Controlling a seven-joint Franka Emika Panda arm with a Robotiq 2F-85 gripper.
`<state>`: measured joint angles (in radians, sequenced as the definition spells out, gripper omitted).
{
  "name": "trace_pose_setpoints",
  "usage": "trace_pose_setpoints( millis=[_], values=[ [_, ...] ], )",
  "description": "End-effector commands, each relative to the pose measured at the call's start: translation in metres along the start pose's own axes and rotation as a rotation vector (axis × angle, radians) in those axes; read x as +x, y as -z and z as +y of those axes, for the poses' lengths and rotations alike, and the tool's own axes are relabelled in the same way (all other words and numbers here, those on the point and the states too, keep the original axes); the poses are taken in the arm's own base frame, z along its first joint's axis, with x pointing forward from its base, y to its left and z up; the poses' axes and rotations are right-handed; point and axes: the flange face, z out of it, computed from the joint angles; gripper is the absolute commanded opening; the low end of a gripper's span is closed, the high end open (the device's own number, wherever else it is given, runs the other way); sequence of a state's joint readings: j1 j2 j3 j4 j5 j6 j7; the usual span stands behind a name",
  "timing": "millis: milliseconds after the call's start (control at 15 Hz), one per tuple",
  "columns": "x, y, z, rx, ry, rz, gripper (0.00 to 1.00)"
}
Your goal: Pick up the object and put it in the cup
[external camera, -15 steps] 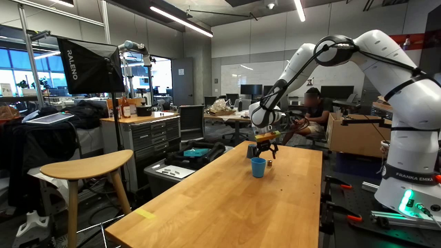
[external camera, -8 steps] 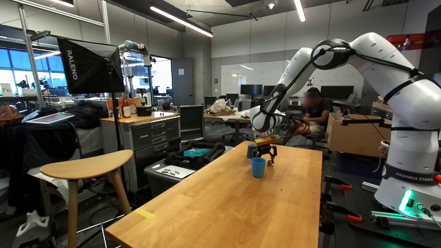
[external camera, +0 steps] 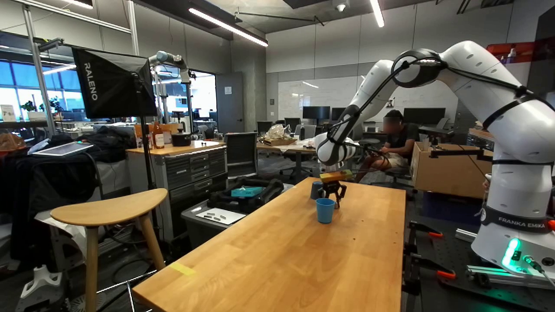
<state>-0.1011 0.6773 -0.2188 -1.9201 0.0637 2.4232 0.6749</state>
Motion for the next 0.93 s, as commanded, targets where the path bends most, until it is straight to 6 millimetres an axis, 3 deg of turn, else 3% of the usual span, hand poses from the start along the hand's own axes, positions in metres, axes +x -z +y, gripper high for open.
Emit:
trace_pose_setpoints(
  millis=[0,200,333,867],
  values=[
    [0.003,0.002,0.006,0.026,-0.011,-0.034,0.10],
    [-0.005,0.018,0.004,0.051,0.009,-0.046,0.10],
    [-0.015,0.039,-0.002,0.073,0.043,-0.042,0.10],
    [-0.075,0.148,-0.048,0.162,0.210,-0.001,0.10]
  ],
)
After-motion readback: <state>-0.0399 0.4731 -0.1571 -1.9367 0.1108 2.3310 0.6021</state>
